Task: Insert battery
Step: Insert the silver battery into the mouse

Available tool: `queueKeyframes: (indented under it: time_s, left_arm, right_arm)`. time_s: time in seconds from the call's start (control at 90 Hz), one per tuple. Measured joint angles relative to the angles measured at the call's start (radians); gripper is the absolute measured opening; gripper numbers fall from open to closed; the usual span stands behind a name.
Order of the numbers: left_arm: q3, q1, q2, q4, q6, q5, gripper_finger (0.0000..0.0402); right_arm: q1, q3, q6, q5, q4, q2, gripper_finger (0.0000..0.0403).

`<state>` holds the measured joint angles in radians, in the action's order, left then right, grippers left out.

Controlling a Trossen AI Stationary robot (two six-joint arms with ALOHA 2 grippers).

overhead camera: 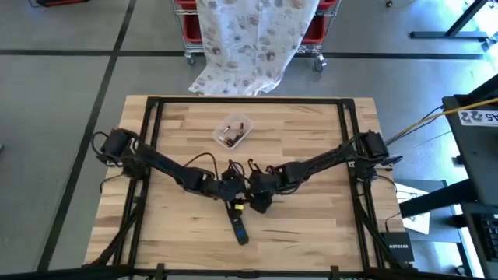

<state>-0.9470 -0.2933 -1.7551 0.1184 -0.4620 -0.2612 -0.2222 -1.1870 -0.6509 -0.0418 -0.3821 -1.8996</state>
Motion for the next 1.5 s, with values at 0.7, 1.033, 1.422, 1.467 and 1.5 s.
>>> queueKeyframes:
  time_s: [0.7, 1.033, 1.422, 1.467, 1.5]
  left_arm:
    - [-0.002, 0.057, -0.085, 0.065, 0.014, 0.055, 0.0002]
    - [-0.002, 0.057, -0.087, 0.054, 0.015, 0.040, 0.0003]
    - [-0.003, 0.049, -0.112, 0.024, -0.022, 0.043, 0.0003]
    - [-0.003, 0.043, -0.119, 0.024, -0.031, 0.043, 0.0003]
    - [-0.003, 0.039, -0.124, 0.028, -0.036, 0.044, 0.0003]
  right_arm:
    - [-0.001, 0.002, 0.001, -0.016, 0.004, 0.001, 0.0049]
    - [-0.001, 0.002, 0.014, -0.029, 0.010, 0.001, 0.0043]
    - [0.000, 0.053, 0.031, -0.027, 0.098, 0.011, 0.0001]
    - [0.000, 0.053, 0.030, -0.029, 0.113, 0.011, 0.0000]
    - [0.000, 0.053, 0.030, -0.030, 0.120, 0.010, 0.0000]
